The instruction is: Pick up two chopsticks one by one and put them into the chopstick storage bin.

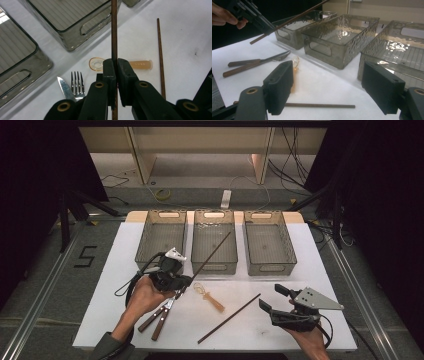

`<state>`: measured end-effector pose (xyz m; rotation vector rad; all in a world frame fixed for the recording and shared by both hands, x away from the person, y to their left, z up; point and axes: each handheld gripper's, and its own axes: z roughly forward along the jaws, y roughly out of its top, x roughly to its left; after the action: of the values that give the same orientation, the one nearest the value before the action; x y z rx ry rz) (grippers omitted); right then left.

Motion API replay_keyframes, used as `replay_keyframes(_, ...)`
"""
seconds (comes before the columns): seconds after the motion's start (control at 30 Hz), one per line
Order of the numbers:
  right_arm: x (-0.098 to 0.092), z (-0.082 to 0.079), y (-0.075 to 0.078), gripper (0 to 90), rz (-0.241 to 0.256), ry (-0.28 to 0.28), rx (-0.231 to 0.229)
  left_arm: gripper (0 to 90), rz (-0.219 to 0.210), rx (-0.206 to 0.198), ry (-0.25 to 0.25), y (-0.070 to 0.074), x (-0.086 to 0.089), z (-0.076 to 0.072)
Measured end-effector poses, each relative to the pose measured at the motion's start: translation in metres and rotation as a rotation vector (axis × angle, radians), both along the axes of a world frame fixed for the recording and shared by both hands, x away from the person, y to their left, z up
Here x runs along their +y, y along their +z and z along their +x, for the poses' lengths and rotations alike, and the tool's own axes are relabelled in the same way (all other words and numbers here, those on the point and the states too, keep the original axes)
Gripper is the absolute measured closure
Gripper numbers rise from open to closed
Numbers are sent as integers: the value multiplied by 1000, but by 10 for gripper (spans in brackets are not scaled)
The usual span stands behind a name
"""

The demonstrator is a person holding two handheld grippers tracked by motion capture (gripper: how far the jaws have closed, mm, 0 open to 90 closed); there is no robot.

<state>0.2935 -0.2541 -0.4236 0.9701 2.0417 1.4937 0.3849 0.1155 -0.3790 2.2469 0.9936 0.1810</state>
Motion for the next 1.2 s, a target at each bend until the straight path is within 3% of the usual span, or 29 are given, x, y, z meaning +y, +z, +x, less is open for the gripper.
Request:
replay_keyframes(0.3, -1, 0, 0, 220, 18, -15, 7, 848, -45, -17, 48, 6, 14, 7)
replay_keyframes(0.5, -1, 1, 0, 207, 28, -17, 7, 848, -47, -25, 71, 11, 20, 13)
replay_keyframes(0.8, -1, 1, 0, 197, 27, -26, 9, 848, -74, -43, 144, 16, 39, 31)
replay_keyframes(1.2, -2, 1, 0, 197, 36, -24, 12, 848, -55, -52, 232, 23, 57, 66)
